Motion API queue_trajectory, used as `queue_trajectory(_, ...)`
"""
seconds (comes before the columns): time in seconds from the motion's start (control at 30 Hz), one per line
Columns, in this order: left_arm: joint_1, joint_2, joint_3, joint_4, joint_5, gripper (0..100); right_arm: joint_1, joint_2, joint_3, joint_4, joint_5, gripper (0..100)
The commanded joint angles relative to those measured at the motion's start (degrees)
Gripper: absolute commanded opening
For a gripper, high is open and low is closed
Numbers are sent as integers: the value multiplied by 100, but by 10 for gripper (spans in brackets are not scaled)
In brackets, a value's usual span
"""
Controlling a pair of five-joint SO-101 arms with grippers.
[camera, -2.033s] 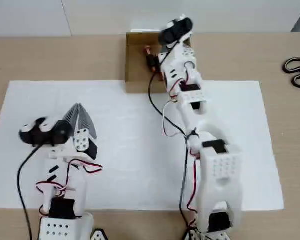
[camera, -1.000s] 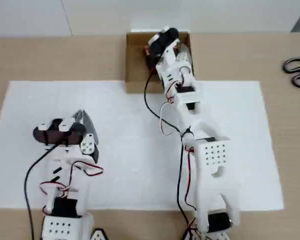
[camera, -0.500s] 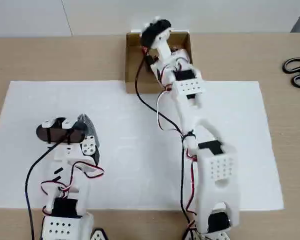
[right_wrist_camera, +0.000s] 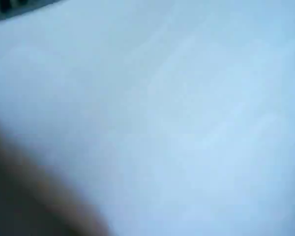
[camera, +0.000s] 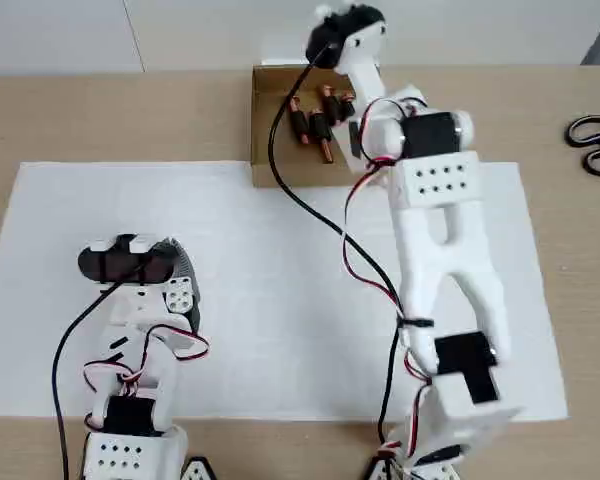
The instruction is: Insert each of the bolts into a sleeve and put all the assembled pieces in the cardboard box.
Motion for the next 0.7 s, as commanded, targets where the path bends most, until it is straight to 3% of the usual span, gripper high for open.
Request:
queue_trajectory(0.0, 35, -70, -31, 211, -9, 6, 22, -787, -167, 769, -651, 274)
queue_trajectory(0.1, 35, -70, -31, 352, -9, 6, 57, -1393, -158, 971, -1222, 274)
queue_trajectory(0.4, 35, -70, -31, 413, -9, 6, 31, -2888, -114, 1420, -1213, 274)
queue_trajectory(0.67, 35, -70, -31, 413, -9, 6, 31, -4532, 1635, 1402, -1213, 274)
